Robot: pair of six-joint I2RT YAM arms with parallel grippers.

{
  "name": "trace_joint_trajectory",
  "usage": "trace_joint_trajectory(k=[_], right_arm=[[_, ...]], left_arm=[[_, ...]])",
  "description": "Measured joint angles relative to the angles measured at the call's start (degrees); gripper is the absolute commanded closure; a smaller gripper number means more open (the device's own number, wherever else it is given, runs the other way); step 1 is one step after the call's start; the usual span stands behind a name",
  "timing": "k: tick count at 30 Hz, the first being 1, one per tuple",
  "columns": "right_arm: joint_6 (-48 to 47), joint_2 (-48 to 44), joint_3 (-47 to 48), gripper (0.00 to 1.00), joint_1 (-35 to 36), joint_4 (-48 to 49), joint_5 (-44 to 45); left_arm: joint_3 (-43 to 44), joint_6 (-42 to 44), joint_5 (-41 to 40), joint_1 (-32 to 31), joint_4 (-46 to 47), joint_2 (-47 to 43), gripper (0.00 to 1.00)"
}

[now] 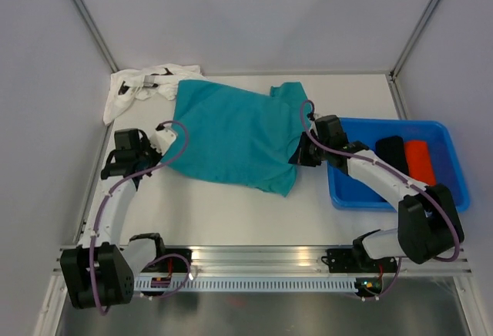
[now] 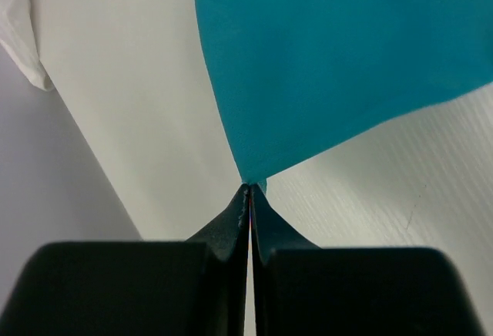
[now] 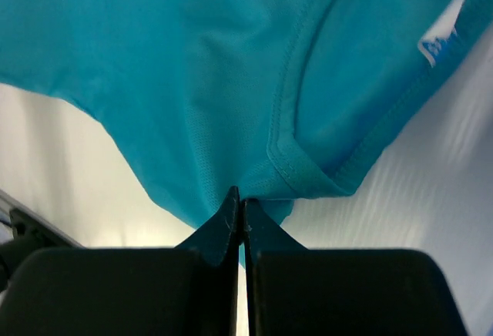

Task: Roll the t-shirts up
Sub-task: Flatten the tshirt

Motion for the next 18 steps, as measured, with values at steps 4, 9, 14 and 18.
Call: trace_joint_trajectory(k=[4, 9, 14, 18], right_arm=[[0.66, -2.32, -3.63, 1.00, 2.84, -0.44, 0.66], [0.26, -6.36, -4.68, 1.00, 3.02, -1.99, 4.00], [-0.11, -7.13, -5.31, 0.99, 3.87, -3.26, 6.23], [-0.48, -3.61, -3.50, 0.89, 5.40, -3.69, 7.96]], left_arm=[[-6.40, 0.90, 0.44, 0.00, -1.79, -7.06, 0.98], [-13.92, 2.43, 0.11, 0.00, -5.29, -15.39, 0.98], [-16.81, 3.06, -1.36, 0.00, -10.08, -19.91, 0.98], [-16.48, 3.23, -0.92, 0.00, -11.37, -21.99, 0.98]])
